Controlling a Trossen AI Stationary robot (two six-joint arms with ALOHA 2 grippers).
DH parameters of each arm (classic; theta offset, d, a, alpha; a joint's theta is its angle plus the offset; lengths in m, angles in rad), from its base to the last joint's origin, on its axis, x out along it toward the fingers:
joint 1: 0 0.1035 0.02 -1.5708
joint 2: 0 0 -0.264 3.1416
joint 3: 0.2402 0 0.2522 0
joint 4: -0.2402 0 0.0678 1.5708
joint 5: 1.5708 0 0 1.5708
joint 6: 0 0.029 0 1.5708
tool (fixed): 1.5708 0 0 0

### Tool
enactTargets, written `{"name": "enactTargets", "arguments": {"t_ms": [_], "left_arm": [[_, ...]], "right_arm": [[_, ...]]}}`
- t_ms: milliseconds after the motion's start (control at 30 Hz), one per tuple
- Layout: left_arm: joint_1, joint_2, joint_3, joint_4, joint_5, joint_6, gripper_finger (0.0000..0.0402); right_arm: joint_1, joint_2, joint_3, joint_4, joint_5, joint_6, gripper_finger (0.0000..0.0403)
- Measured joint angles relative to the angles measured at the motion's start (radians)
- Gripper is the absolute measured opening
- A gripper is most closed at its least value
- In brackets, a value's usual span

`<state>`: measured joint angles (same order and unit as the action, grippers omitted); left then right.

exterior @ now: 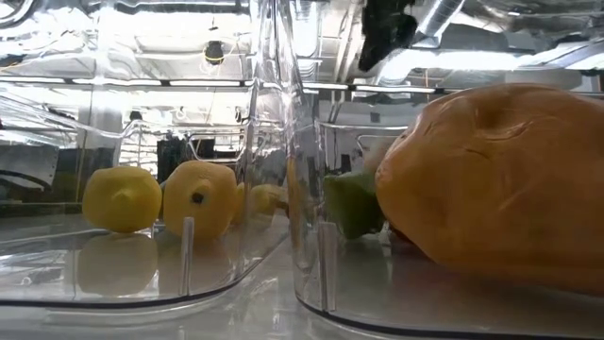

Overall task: Sort produce into baskets
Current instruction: Put the chili pepper into the right transparent bin

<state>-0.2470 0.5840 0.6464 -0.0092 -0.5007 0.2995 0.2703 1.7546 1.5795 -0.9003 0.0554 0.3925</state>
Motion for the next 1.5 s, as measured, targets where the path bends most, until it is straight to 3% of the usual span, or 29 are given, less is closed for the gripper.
{"name": "enactTargets", "arguments": {"t_ms": [333, 467, 667, 1033, 1200, 1500], "left_arm": [[0.000, 0.030, 0.000, 0.009, -0.002, 0.019, 0.0240], [0.000, 0.030, 0.000, 0.027, -0.011, 0.047, 0.0240], [0.000, 0.006, -0.001, 0.013, -0.014, 0.054, 0.0240], [0.000, -0.009, -0.001, -0.009, -0.011, 0.049, 0.0240], [0.000, -0.008, -0.001, -0.010, -0.010, 0.044, 0.0240], [0.000, -0.009, -0.001, -0.008, -0.011, 0.044, 0.0240]], "right_arm": [[-0.247, 0.046, -0.001, 0.157, -0.011, -0.129, 0.0278], [-0.333, 0.108, 0.001, 0.227, -0.086, -0.248, 0.0278], [-0.451, 0.239, 0.047, 0.262, -0.222, -0.289, 0.0292], [-0.411, 0.465, 0.240, 0.187, -0.266, -0.375, 0.0366], [-0.381, 0.522, 0.314, 0.172, -0.204, -0.384, 0.0365], [-0.378, 0.540, 0.315, 0.147, -0.186, -0.392, 0.0343]]}}
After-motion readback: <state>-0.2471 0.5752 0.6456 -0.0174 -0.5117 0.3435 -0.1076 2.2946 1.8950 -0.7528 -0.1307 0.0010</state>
